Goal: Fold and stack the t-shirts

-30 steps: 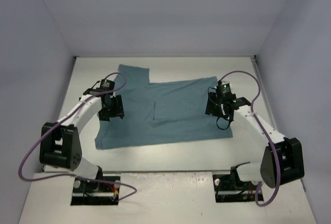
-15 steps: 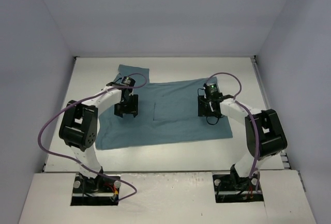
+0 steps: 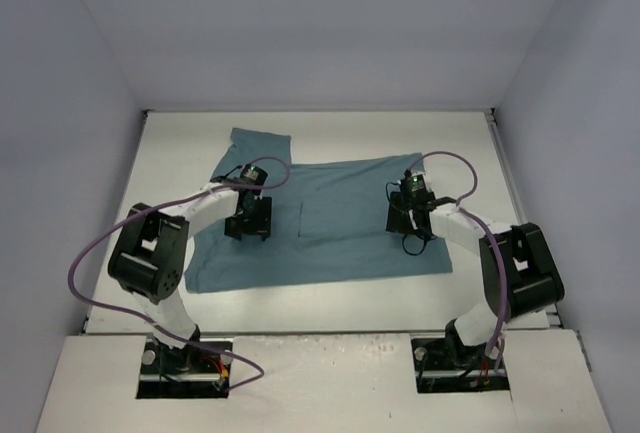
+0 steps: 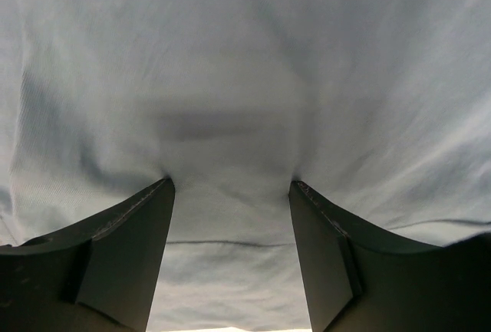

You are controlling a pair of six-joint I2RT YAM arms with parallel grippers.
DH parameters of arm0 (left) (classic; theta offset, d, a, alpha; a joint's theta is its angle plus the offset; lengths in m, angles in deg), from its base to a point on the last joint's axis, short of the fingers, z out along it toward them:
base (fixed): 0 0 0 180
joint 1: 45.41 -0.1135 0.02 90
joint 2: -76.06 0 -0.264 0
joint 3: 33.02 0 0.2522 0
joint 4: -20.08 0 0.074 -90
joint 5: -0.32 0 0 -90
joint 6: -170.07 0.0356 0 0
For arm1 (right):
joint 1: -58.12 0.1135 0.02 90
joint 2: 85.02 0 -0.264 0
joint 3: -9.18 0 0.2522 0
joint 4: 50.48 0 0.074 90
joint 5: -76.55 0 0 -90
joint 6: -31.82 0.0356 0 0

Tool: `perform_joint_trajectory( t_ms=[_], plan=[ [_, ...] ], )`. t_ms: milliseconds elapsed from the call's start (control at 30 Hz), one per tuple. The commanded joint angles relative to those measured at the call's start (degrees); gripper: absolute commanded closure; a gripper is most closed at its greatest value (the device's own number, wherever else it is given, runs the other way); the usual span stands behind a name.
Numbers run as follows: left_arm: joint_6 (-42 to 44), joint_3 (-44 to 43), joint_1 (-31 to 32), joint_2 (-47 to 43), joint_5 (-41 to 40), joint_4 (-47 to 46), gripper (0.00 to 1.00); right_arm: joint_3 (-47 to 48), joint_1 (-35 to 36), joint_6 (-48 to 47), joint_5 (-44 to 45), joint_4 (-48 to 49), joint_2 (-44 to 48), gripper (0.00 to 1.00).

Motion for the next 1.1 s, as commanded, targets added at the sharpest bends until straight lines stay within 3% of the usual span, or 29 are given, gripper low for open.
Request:
perform_joint_trajectory(
  t_ms=[0, 167, 333, 533, 667, 900, 1067],
  plan=[
    [-1.2, 3.0, 0.6, -6.6, 0.0, 0.5, 0.41, -2.4, -0.1, 5.4, 3.9, -11.1, 3.2, 0.51],
    [0.6, 0.5, -0.3, -10.4, 0.0, 2.1, 0.41, -2.1, -0.2, 4.5, 3.8, -11.6, 9.8, 0.51],
    [8.2, -16.7, -7.5, -8.5, 4.6, 4.6, 0.4, 11.0, -1.0, -6.3, 4.8, -11.6, 9.9, 0.51],
    [16.0, -32.8, -15.1, 2.3, 8.7, 6.0, 0.4, 25.6, -6.1, -14.9, 0.0, -11.2, 2.3, 0.54],
    [23.1, -42.5, -16.2, 11.4, 8.6, 7.4, 0.4, 33.2, -8.5, -19.1, -4.0, -10.9, -4.6, 0.56],
    [25.4, -52.3, -20.8, 23.4, 15.3, 9.7, 0.45, 39.0, -12.5, -23.0, -10.3, -10.8, -11.2, 0.57],
    [28.7, -57.8, -21.2, 28.9, 15.4, 12.4, 0.48, 41.0, -12.7, -24.8, -11.6, -10.7, -14.7, 0.57]
  ],
)
